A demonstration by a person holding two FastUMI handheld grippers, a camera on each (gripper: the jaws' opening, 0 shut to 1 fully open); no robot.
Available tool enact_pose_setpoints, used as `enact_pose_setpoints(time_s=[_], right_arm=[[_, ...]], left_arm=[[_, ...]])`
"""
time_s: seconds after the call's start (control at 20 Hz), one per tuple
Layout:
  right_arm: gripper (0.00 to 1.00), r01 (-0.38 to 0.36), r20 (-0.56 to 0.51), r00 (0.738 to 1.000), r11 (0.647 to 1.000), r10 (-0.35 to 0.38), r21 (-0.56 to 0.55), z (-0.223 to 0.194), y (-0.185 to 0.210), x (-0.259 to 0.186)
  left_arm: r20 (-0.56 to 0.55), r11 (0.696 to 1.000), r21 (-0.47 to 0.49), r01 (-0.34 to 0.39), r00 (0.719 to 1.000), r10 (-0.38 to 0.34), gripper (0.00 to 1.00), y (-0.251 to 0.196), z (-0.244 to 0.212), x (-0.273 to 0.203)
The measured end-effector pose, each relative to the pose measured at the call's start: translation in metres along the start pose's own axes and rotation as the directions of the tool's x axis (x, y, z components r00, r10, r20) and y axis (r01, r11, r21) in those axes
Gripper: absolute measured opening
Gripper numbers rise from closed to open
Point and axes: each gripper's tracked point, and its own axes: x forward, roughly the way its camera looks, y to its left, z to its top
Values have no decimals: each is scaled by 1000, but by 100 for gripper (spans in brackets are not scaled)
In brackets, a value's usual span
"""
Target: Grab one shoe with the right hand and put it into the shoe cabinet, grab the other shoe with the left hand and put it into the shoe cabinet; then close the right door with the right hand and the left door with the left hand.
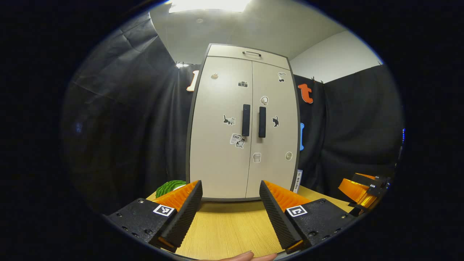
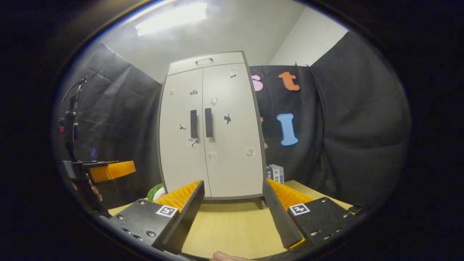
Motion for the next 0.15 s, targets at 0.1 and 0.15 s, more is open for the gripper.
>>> enact_pose_setpoints(time_s=[0.1,0.15], right_arm=[[96,-2,1,1000,1000,2,-3,1,0,0],[96,-2,0,1000,1000,2,-4,0,1,0]], left_arm=[[17,1000,-7,5,1000,-5,96,-1,4,-1],[21,1000,-5,1,1000,-1,96,0,5,-1]])
